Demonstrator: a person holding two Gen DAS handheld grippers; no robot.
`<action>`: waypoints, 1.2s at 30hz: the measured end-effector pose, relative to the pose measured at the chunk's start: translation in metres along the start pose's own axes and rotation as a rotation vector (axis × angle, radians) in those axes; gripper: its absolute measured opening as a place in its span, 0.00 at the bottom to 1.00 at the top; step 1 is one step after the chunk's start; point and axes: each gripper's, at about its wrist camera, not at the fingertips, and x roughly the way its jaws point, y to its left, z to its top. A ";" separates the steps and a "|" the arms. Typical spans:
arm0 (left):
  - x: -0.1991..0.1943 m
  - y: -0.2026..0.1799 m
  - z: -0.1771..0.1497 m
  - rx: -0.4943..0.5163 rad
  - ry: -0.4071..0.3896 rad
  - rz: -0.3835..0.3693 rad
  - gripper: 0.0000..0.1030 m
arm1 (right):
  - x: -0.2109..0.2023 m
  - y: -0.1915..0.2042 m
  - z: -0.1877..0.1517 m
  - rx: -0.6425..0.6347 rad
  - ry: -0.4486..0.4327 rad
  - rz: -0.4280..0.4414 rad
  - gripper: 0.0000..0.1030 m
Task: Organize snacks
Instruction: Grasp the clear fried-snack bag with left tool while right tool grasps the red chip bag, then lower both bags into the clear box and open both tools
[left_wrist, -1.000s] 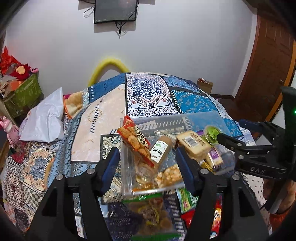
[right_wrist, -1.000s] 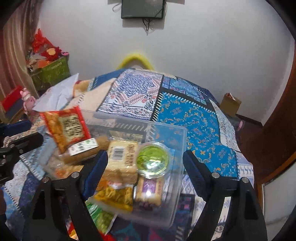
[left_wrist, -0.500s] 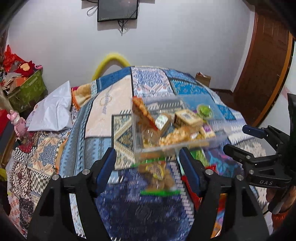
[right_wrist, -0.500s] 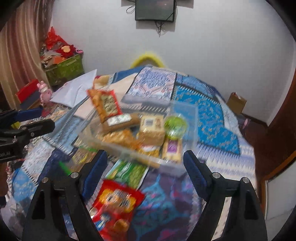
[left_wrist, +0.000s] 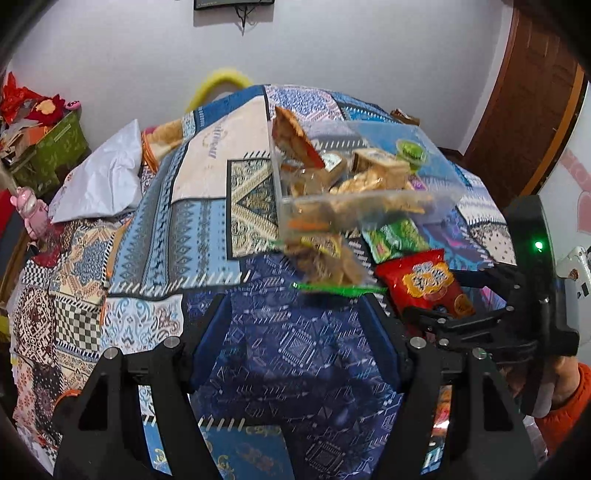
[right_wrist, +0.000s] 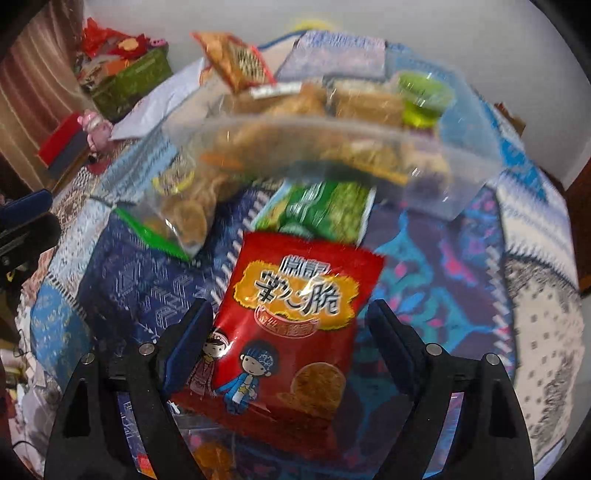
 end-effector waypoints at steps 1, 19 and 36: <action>0.002 0.001 -0.002 0.000 0.008 0.001 0.68 | 0.004 0.000 0.000 0.008 0.013 0.007 0.82; 0.053 -0.016 0.016 -0.020 0.081 -0.041 0.68 | -0.007 -0.013 -0.014 -0.015 -0.082 -0.008 0.66; 0.131 -0.030 0.031 -0.049 0.182 -0.024 0.68 | -0.049 -0.055 -0.041 0.075 -0.158 0.003 0.66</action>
